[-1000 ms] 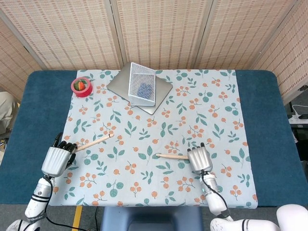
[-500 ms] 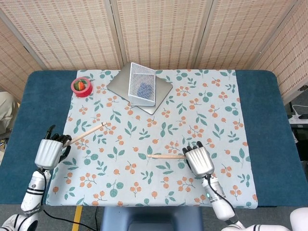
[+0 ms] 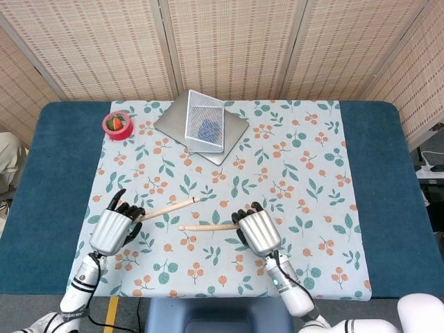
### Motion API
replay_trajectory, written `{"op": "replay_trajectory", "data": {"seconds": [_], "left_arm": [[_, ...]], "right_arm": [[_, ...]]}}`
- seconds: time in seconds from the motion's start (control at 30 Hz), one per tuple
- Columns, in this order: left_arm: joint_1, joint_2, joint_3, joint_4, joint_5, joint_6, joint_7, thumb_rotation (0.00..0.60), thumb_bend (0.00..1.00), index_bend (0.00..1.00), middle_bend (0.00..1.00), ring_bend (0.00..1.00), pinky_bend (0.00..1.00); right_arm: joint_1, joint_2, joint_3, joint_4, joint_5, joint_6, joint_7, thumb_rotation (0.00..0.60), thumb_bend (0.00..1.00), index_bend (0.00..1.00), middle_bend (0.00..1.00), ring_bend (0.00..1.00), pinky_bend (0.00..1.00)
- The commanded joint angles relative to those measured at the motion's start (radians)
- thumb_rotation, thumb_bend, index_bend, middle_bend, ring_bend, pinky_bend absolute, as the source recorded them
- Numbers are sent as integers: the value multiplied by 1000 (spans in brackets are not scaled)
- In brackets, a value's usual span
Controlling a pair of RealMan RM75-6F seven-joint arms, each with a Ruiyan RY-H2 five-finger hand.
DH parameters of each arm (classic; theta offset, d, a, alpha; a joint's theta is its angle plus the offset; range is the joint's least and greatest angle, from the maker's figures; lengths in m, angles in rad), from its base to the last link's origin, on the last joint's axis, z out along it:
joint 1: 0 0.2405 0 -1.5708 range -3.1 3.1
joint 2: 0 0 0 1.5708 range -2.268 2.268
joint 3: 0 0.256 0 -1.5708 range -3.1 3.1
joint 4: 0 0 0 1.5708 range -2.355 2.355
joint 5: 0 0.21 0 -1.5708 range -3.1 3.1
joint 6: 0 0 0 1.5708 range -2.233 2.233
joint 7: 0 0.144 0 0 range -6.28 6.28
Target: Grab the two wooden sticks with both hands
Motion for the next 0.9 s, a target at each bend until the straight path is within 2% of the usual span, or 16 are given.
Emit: {"op": "replay_trajectory", "data": {"seconds": [0.03, 0.2, 0.4, 0.9], "left_arm": [[-2, -20, 3, -56, 2, -4, 51, 600, 544, 829, 840, 482, 157], [7, -49, -4, -82, -3, 8, 82, 600, 552, 832, 857, 499, 159], [14, -62, 21, -95, 7, -1, 72, 600, 552, 832, 854, 499, 160], [14, -86, 23, -77, 38, -1, 121, 600, 553, 832, 853, 499, 160]], "right_arm": [[8, -16, 14, 3, 15, -6, -16, 600, 365, 1000, 837, 607, 327], [5, -14, 21, -10, 21, -4, 0, 600, 366, 1000, 837, 607, 327], [2, -1, 25, -14, 20, 0, 8, 600, 366, 1000, 837, 607, 327], [-3, 18, 24, -42, 29, 6, 2, 600, 366, 1000, 837, 607, 327]]}}
